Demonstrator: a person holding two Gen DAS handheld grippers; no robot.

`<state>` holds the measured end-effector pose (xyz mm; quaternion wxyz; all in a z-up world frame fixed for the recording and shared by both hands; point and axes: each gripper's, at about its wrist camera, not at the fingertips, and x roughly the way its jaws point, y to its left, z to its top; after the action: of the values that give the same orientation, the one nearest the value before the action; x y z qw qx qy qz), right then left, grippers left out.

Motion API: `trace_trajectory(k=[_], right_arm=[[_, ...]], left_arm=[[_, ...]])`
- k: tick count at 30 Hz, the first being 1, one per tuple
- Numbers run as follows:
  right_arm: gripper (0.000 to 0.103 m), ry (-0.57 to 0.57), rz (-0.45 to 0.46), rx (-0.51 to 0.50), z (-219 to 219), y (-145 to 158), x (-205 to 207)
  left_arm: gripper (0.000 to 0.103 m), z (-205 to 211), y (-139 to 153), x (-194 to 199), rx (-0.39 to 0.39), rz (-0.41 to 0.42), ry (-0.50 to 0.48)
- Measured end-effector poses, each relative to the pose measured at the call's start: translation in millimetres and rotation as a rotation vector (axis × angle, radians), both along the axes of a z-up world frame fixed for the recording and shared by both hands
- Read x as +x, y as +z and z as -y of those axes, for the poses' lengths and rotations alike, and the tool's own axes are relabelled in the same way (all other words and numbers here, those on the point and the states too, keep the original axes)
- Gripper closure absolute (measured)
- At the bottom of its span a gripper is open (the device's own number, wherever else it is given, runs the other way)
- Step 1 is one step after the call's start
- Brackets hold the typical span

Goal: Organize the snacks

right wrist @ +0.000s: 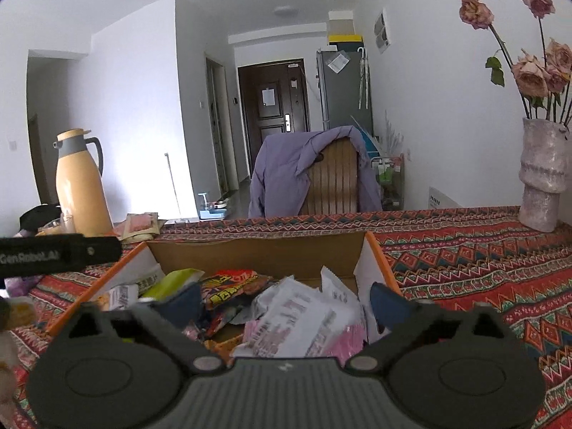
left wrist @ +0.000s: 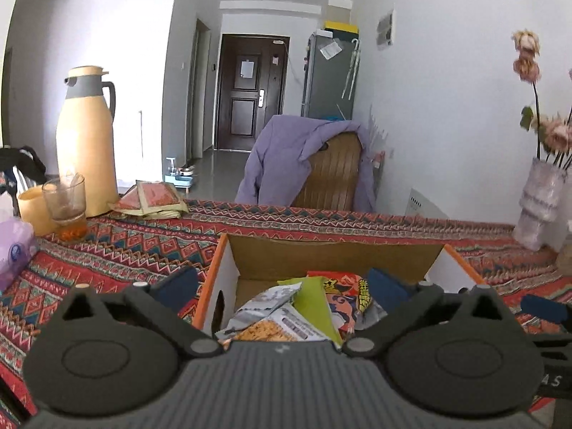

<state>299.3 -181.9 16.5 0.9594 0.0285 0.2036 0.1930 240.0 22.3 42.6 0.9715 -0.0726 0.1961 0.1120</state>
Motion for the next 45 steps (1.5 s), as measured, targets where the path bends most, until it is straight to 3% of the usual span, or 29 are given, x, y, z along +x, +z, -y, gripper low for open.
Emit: trace_trajectory(k=[8,12,25,34,45], right_arm=[[0.0,0.001,0.043,0.001,15,14,-39],[0.0,0.017,0.067,-0.003,23,23,-72],[0.0,0.088,0.069,-0.027,40,17,-172],[0.0,0.073,-0.003,-0.03,43,0,-197],[0.0,0.065,-0.07,-0.046,48,-22,-210]], left_arm=[[0.0,-5,11,-50,-0.041,0.081,-0.047],[0.0,1,15,-88,-0.046,0.106,-0.124],[0.0,6,-7,-191,-0.054,0.128,-0.209],[0.0,2,-32,-224,-0.054,0.083,-0.206],[0.0,6,-48,-229,-0.058,0.045,-0.215]])
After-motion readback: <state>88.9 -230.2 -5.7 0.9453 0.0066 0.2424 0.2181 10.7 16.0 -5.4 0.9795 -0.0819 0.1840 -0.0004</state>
